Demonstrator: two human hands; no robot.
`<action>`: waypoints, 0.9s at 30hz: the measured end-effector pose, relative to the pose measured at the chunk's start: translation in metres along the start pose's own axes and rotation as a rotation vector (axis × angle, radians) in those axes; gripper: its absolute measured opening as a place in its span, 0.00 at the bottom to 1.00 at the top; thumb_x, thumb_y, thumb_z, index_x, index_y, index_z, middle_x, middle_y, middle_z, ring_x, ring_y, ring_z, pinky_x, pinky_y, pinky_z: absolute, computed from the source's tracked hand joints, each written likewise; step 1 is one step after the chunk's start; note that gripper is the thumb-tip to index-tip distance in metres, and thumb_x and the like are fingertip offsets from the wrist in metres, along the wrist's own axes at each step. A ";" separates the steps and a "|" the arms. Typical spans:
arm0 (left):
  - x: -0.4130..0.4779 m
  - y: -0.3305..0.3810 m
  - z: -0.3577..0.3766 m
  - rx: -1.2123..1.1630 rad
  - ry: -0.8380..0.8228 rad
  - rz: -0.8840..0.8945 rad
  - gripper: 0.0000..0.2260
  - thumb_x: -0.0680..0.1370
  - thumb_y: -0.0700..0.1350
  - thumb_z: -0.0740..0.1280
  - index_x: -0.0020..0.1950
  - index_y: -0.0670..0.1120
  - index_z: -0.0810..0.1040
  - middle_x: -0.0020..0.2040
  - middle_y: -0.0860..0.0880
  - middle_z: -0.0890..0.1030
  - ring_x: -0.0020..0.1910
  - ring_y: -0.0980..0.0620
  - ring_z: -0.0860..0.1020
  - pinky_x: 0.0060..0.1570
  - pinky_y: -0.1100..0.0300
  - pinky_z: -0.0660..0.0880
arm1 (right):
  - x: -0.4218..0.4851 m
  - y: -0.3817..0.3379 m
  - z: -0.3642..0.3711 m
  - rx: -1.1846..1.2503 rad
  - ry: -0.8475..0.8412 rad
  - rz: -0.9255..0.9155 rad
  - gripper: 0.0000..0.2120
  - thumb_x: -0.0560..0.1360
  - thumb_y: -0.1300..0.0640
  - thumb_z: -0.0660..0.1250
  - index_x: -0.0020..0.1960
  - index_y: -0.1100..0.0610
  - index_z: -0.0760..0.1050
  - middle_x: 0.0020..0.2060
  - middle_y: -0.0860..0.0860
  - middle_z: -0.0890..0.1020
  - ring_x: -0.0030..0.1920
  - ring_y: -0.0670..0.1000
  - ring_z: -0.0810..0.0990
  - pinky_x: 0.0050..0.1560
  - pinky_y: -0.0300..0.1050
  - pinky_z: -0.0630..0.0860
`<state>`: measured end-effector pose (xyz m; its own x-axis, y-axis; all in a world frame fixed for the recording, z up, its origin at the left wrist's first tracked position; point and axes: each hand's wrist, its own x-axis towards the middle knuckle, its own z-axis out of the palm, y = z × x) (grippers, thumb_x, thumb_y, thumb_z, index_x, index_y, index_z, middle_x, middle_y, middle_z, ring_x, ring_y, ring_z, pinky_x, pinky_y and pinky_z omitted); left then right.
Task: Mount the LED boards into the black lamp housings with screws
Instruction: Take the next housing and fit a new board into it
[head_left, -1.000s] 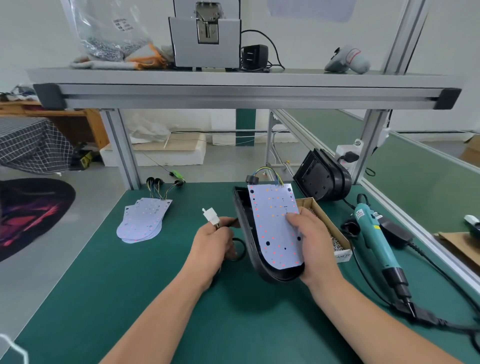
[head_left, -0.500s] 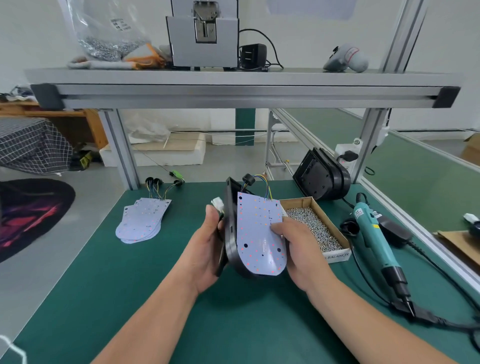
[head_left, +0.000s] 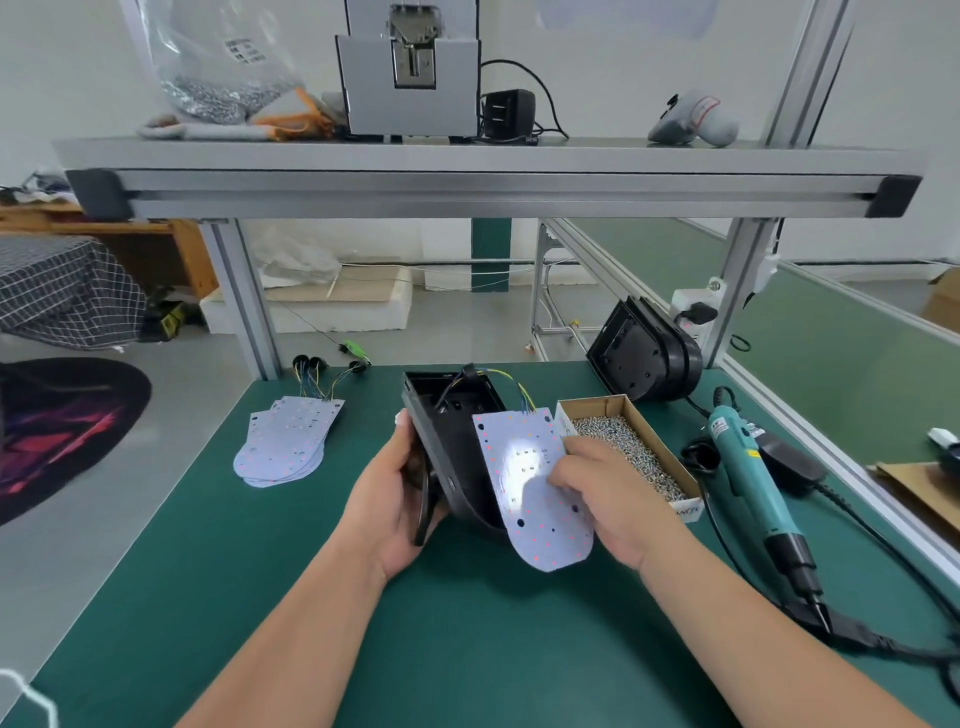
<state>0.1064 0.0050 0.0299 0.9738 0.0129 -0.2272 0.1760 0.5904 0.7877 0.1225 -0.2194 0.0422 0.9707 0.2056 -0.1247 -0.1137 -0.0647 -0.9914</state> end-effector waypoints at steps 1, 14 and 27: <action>0.000 0.000 0.000 0.011 -0.002 0.004 0.23 0.82 0.64 0.65 0.63 0.49 0.88 0.60 0.47 0.87 0.51 0.49 0.87 0.47 0.51 0.85 | -0.002 0.002 0.002 -0.057 -0.007 -0.028 0.09 0.69 0.63 0.63 0.48 0.62 0.75 0.41 0.55 0.77 0.43 0.53 0.71 0.46 0.49 0.64; 0.004 0.002 -0.007 0.160 -0.043 0.053 0.16 0.85 0.52 0.64 0.59 0.47 0.89 0.62 0.42 0.86 0.59 0.44 0.86 0.50 0.51 0.85 | 0.021 -0.010 0.029 -0.562 0.147 -0.487 0.34 0.82 0.34 0.56 0.84 0.47 0.60 0.80 0.40 0.67 0.77 0.35 0.62 0.75 0.39 0.59; 0.007 0.002 -0.012 -0.008 -0.049 0.082 0.13 0.79 0.50 0.70 0.55 0.44 0.89 0.58 0.41 0.88 0.55 0.42 0.88 0.47 0.49 0.85 | 0.048 -0.010 0.057 -0.565 0.184 -0.627 0.08 0.80 0.54 0.71 0.59 0.48 0.79 0.49 0.41 0.82 0.52 0.43 0.79 0.54 0.44 0.74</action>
<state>0.1119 0.0160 0.0225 0.9908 0.0227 -0.1336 0.0939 0.5958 0.7976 0.1581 -0.1533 0.0439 0.8435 0.2073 0.4955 0.5292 -0.4781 -0.7009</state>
